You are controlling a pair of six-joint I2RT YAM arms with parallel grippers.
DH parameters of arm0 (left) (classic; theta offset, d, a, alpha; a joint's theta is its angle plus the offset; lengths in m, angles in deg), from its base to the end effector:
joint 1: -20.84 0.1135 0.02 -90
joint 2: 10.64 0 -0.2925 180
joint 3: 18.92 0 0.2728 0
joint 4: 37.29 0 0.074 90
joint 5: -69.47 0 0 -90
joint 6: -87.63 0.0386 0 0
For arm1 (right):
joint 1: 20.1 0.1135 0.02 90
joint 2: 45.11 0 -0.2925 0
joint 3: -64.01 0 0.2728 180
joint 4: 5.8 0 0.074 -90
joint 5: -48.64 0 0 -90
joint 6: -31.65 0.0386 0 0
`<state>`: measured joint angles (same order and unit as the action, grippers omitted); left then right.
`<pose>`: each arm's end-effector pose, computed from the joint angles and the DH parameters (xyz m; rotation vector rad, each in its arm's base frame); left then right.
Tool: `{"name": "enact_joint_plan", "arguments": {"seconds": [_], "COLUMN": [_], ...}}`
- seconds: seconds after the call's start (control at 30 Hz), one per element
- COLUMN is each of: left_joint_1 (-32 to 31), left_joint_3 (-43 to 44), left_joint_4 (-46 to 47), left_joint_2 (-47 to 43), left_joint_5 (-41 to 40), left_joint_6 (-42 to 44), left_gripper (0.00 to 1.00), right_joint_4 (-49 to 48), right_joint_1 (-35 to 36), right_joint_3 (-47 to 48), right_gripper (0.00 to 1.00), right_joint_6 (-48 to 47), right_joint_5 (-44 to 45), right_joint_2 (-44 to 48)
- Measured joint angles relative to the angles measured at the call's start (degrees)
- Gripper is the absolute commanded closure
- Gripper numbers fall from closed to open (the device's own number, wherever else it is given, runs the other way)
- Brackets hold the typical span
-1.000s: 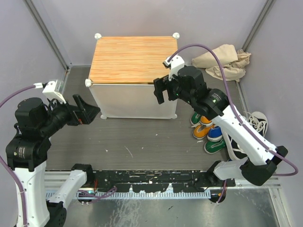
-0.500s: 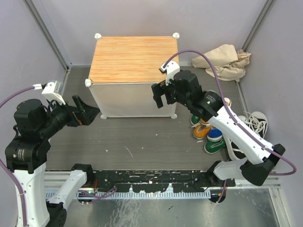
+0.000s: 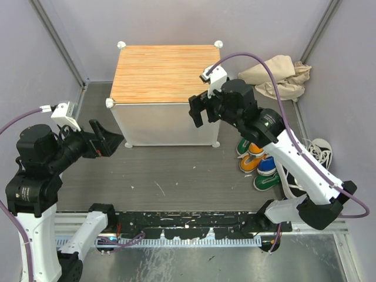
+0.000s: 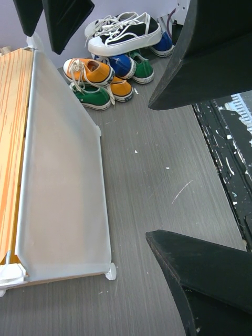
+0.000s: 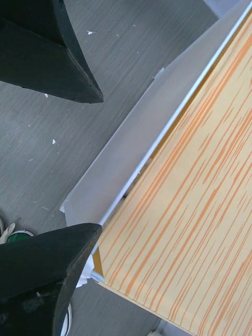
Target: Place and organize the shoes in the shoe cabinet
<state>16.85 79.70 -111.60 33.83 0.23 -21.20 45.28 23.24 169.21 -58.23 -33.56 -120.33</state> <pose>0.0733 -0.0188 0.5016 -0.0045 1.9472 -0.6135 0.2119 0.1928 0.4922 -0.6339 1.8479 0.3721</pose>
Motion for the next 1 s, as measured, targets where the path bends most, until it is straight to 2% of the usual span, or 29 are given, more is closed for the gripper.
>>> {"name": "enact_joint_plan", "arguments": {"seconds": [0.27,0.47,0.8,1.0], "left_joint_1": [0.0,0.0,0.0,0.0], "left_joint_3": [0.0,0.1,1.6,3.7], "left_joint_4": [0.0,-0.1,-1.2,-1.4], "left_joint_2": [-0.1,-0.1,-0.1,1.1], "left_joint_5": [0.0,0.0,-0.8,-1.5], "left_joint_6": [0.1,0.2,0.2,0.2], "left_gripper": [0.02,0.02,0.02,0.02], "right_joint_4": [-1.1,-0.9,7.6,10.9], "right_joint_1": [-2.1,-2.9,-3.0,-1.5], "right_joint_3": [0.6,0.6,0.7,-3.5], "right_gripper": [0.0,0.0,0.0,0.0], "right_joint_6": [-0.5,0.2,1.6,1.1], "right_joint_5": [0.7,-0.5,-12.7,-23.2], "right_joint_2": [-5.6,-5.4,-2.2,0.2]}}
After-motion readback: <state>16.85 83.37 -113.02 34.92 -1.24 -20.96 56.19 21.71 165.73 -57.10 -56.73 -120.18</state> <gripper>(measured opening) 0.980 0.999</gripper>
